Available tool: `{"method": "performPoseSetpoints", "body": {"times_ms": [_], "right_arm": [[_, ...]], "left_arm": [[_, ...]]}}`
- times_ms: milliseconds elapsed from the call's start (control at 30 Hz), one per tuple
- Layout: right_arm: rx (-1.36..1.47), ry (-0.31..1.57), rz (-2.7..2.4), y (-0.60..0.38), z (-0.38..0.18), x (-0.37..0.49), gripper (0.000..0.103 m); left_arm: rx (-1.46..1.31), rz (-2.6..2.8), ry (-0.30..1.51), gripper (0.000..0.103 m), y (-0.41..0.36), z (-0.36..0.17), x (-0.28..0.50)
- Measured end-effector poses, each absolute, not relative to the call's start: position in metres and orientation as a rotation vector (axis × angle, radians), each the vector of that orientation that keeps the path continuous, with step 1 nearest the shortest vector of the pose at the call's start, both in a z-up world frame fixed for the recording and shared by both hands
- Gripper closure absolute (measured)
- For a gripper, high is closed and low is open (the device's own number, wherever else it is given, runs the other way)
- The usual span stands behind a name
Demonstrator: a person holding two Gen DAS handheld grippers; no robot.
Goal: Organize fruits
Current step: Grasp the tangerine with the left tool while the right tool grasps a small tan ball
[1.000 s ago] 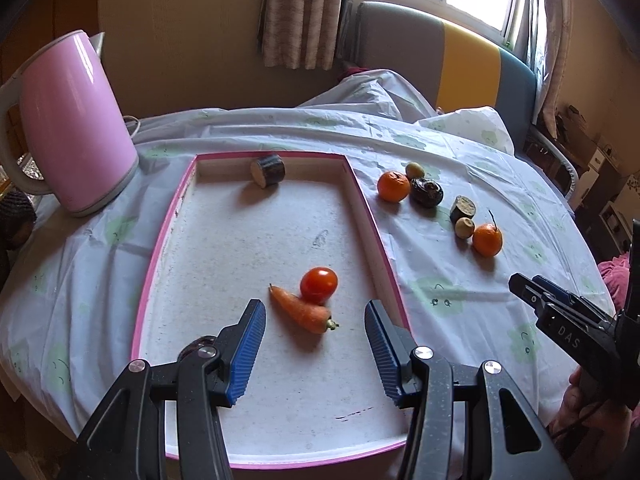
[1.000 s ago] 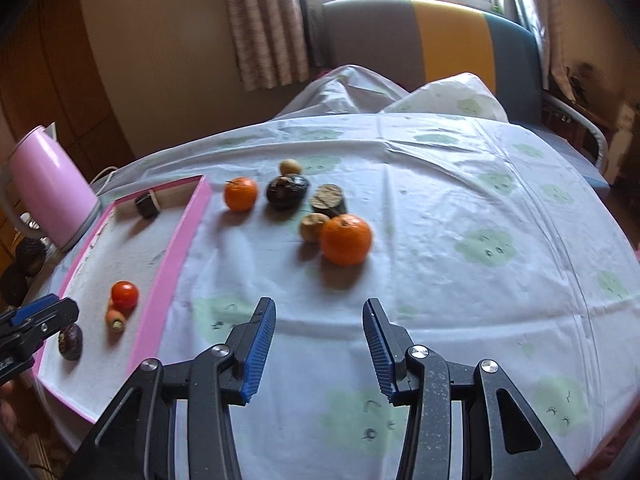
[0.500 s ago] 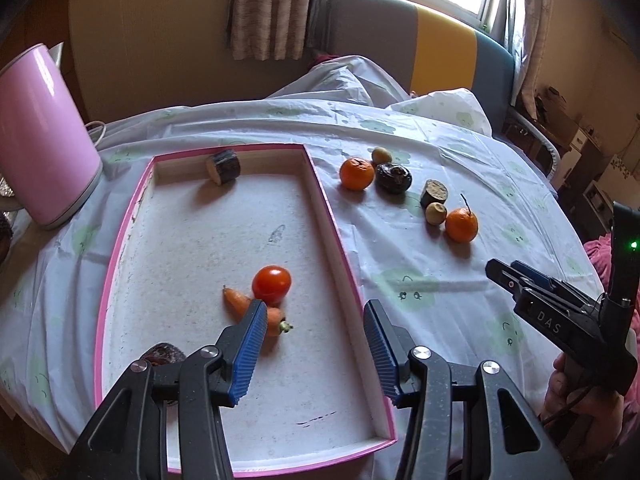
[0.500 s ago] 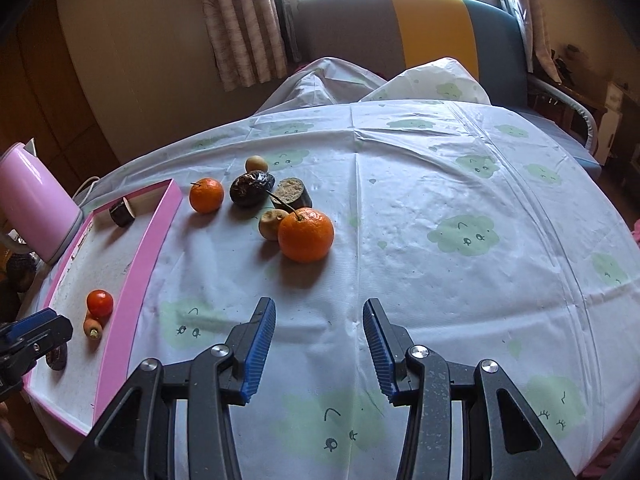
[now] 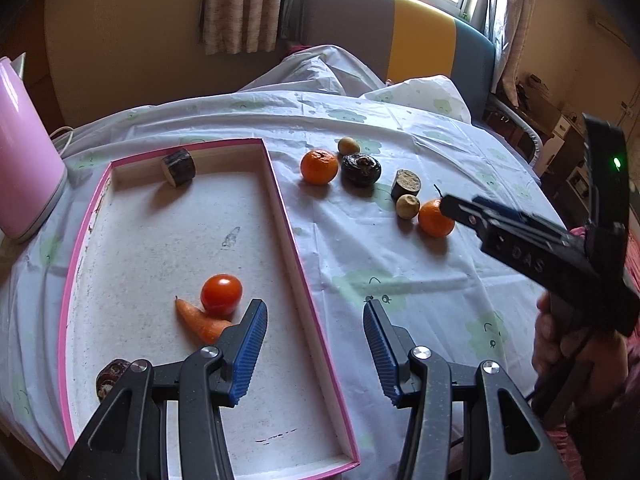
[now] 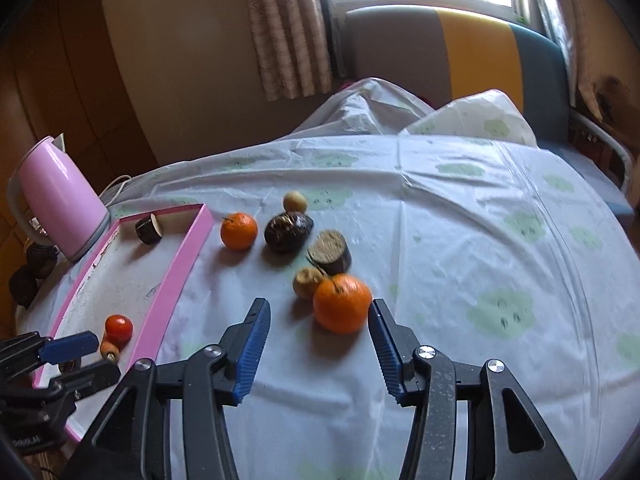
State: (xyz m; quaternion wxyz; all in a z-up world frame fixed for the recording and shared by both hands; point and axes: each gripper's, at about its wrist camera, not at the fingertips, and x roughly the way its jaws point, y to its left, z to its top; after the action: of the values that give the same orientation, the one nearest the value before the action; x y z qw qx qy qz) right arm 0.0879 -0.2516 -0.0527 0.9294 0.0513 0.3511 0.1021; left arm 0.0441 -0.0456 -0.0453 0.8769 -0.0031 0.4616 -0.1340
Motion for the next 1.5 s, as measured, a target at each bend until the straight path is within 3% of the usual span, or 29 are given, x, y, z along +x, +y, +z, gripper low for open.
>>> {"method": "performPoseSetpoints", "body": {"times_ms": [200, 267, 300, 633, 1000, 1500], "right_arm": [[0.013, 0.772, 0.282, -0.239, -0.059, 0.124, 0.052], [-0.052, 0.818, 0.297, -0.228, -0.065, 0.134, 0.069], [-0.101, 0.837, 0.286, -0.222, -0.068, 0.138, 0.071], [-0.362, 0.857, 0.283, -0.202, -0.079, 0.139, 0.075], [-0.168, 0.804, 0.286, -0.224, -0.074, 0.135, 0.078], [-0.144, 0.783, 0.327, -0.227, -0.077, 0.137, 0.078]], "left_arm": [[-0.007, -0.307, 0.966, 0.052, -0.052, -0.047, 0.051], [-0.015, -0.307, 0.974, 0.052, -0.051, -0.048, 0.054], [-0.019, -0.308, 0.978, 0.052, -0.051, -0.048, 0.056], [-0.038, -0.295, 0.986, 0.052, -0.053, -0.047, 0.076], [-0.073, -0.271, 1.011, 0.059, -0.064, -0.047, 0.125], [-0.029, -0.199, 1.039, 0.058, -0.091, -0.059, 0.198]]}}
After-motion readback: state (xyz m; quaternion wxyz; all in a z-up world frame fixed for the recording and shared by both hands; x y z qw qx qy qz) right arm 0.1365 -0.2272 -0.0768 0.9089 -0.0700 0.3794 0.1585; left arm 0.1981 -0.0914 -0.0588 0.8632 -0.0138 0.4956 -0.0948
